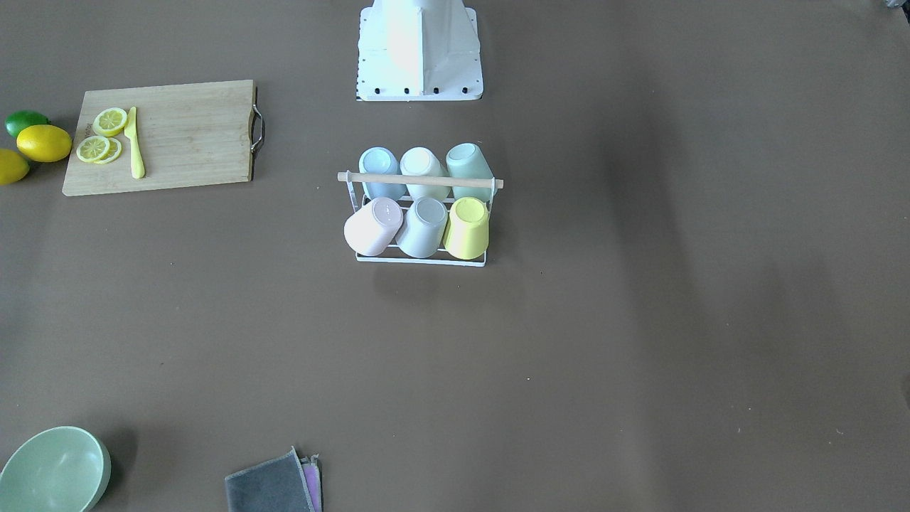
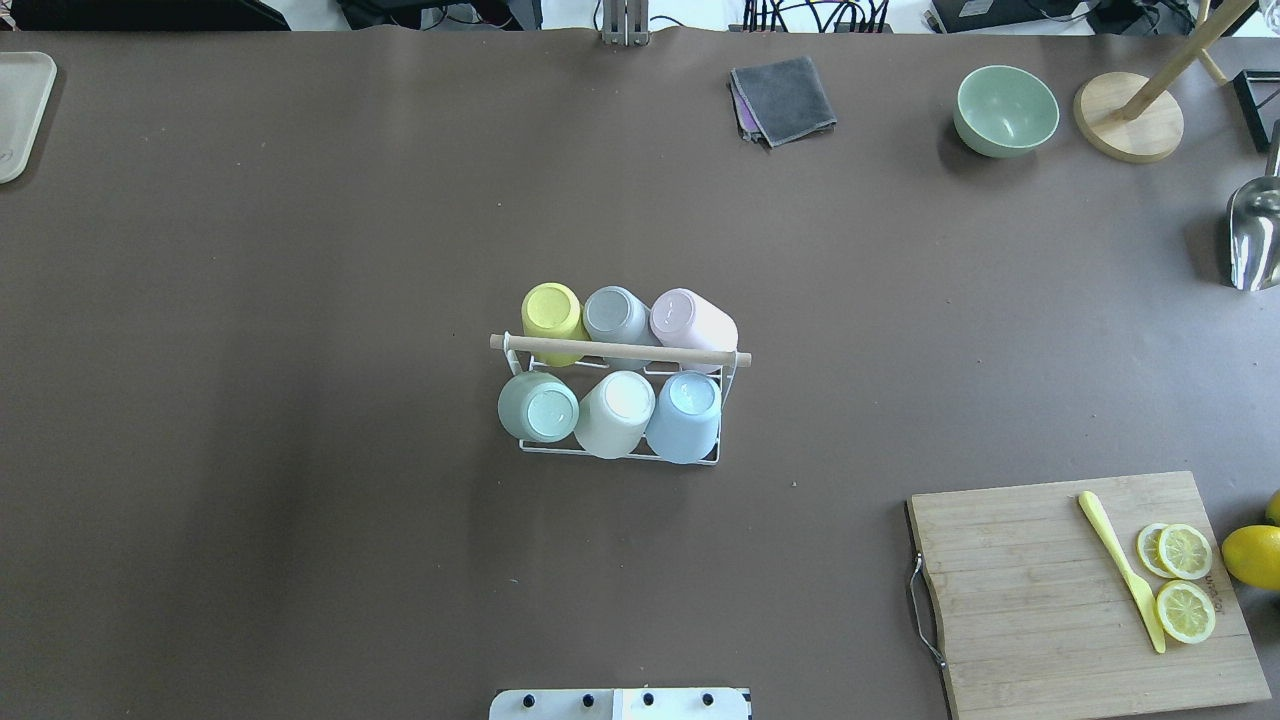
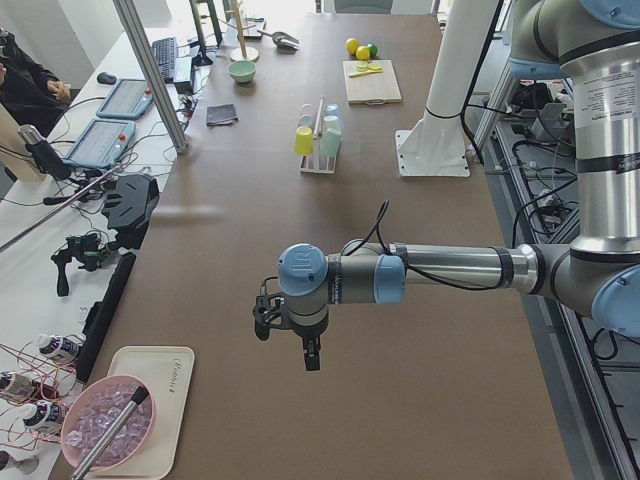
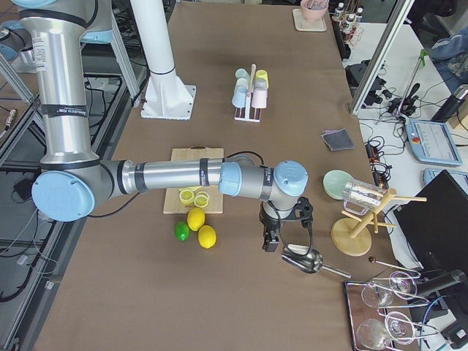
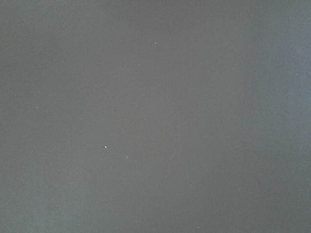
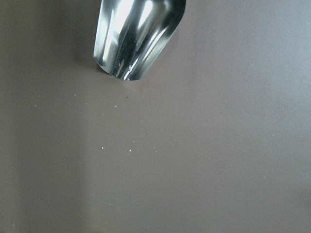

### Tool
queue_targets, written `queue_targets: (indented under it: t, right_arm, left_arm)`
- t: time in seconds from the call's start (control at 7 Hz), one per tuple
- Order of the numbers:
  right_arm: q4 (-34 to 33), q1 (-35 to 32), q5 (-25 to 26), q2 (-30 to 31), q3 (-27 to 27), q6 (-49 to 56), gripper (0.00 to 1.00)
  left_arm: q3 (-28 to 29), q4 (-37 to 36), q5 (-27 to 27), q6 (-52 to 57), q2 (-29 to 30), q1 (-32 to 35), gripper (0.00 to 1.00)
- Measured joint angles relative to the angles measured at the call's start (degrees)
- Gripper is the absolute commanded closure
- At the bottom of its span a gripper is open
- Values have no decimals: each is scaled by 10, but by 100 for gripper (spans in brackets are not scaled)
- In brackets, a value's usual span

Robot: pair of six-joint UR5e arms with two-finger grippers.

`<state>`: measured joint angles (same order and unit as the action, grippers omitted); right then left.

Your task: Place cup on cup holder

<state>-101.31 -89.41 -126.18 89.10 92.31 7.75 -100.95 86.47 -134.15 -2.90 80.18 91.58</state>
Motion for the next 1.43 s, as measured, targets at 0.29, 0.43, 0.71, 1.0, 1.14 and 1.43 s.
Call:
queue_targets:
  t: [0.29,0.43,0.71,1.0,1.14,1.43]
  right_arm:
    - [2,-1,8,3,-12,0,0]
    - [4,-1,7,2,-17,-1,0]
    - [9,-3,-5,0,-18,-15,0]
    - [35,-5,-27,3,-21,-46,0]
    - [56,-5,-30,5,-28,-52,0]
    - [72,-5,-33,8,-33,-53,0]
  left_arm:
    - [2,0,0,0,0,0,2]
    - [4,1,0,1,-1,0,2]
    - [10,3,0,2,0,0,2]
    - [9,4,0,3,0,0,2]
    - [9,4,0,3,1,0,2]
    - [12,4,-1,2,3,0,2]
